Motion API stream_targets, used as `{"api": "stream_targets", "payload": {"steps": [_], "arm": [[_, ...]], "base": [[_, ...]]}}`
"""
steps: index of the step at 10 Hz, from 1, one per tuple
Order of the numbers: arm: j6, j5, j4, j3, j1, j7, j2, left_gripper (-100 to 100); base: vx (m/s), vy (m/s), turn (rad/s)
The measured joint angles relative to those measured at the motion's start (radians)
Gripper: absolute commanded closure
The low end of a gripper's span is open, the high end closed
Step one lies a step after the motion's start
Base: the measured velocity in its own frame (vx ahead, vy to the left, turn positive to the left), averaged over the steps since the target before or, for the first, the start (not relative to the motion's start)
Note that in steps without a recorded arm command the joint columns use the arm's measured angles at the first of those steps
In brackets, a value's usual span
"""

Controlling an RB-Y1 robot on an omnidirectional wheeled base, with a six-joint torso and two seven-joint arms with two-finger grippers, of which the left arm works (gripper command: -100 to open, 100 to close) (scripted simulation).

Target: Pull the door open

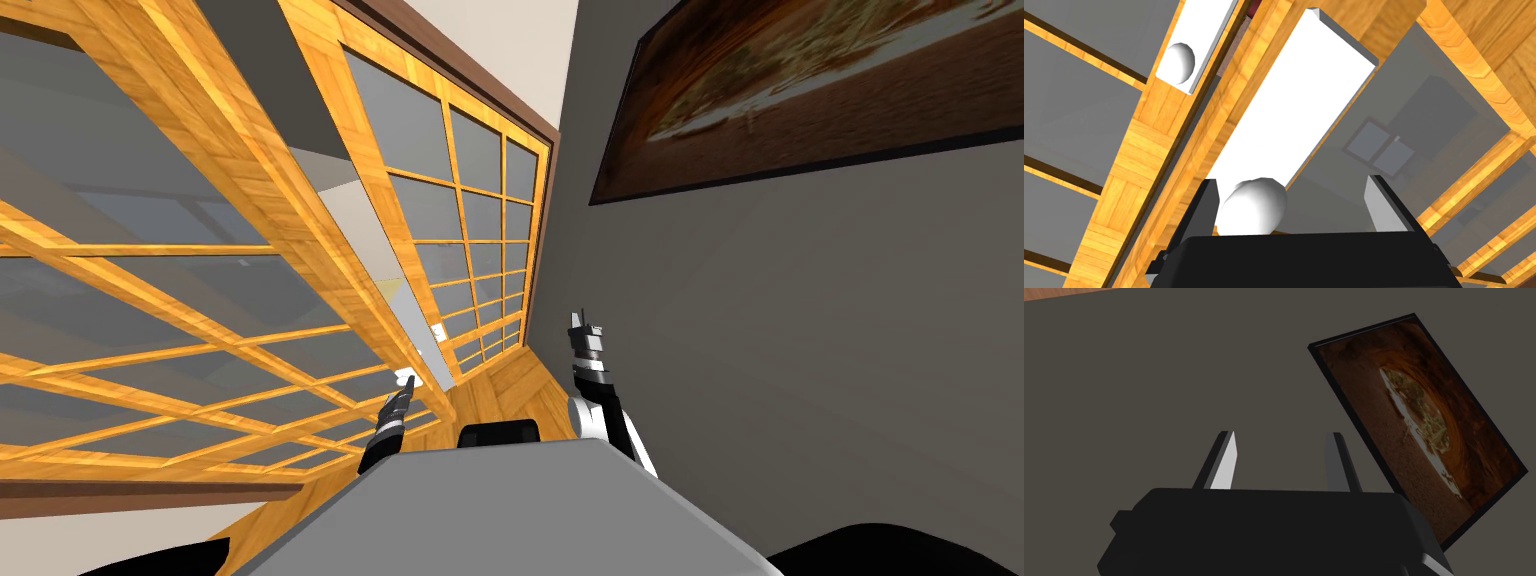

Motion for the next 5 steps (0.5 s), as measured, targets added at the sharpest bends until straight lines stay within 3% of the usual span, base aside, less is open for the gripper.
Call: {"api": "stream_targets", "payload": {"steps": [2, 3, 4, 5], "arm": [[0.03, -0.001, -0.048, -0.01, 0.015, 0.048, -0.013, 100], [0.039, 0.0, -0.051, -0.014, 0.016, 0.07, -0.01, 100], [0.018, 0.004, -0.014, -0.008, 0.0, 0.072, -0.003, 100], [0.03, 0.003, -0.054, -0.014, 0.018, 0.09, -0.017, 100]], "base": [[-0.032, 0.005, -0.04], [0.0, 0.0, 0.0], [-0.017, 0.007, -0.038], [-0.016, 0.003, -0.026]]}}
